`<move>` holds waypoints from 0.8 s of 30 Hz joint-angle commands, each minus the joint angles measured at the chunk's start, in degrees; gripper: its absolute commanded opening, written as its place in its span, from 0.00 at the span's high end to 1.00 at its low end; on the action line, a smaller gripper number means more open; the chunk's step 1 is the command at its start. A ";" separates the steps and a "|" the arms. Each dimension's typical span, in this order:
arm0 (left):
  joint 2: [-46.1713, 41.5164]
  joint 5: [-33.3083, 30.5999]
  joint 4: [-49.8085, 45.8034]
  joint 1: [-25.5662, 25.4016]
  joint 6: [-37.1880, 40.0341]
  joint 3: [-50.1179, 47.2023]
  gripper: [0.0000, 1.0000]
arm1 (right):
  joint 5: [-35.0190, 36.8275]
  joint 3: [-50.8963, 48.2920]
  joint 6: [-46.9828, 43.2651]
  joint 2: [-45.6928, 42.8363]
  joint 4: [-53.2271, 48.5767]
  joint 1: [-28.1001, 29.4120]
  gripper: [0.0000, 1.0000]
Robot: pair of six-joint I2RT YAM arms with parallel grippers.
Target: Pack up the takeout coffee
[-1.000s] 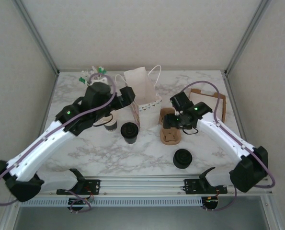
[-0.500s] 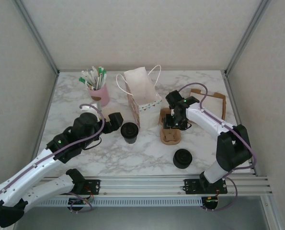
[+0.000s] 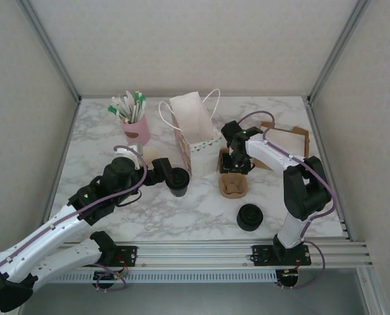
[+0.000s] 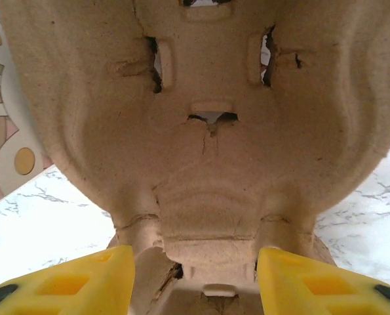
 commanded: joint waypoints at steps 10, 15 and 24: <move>1.46 0.47 1.67 -0.40 1.98 0.45 0.00 | 1.34 2.94 -1.09 3.42 -0.96 -0.40 0.50; 1.64 0.73 1.67 -0.34 1.91 0.54 0.00 | 1.59 3.13 -1.26 3.93 -1.00 -0.64 0.52; 1.39 0.89 1.32 -0.40 1.64 0.80 0.00 | 1.97 3.15 -1.44 1.55 -2.06 -0.67 0.59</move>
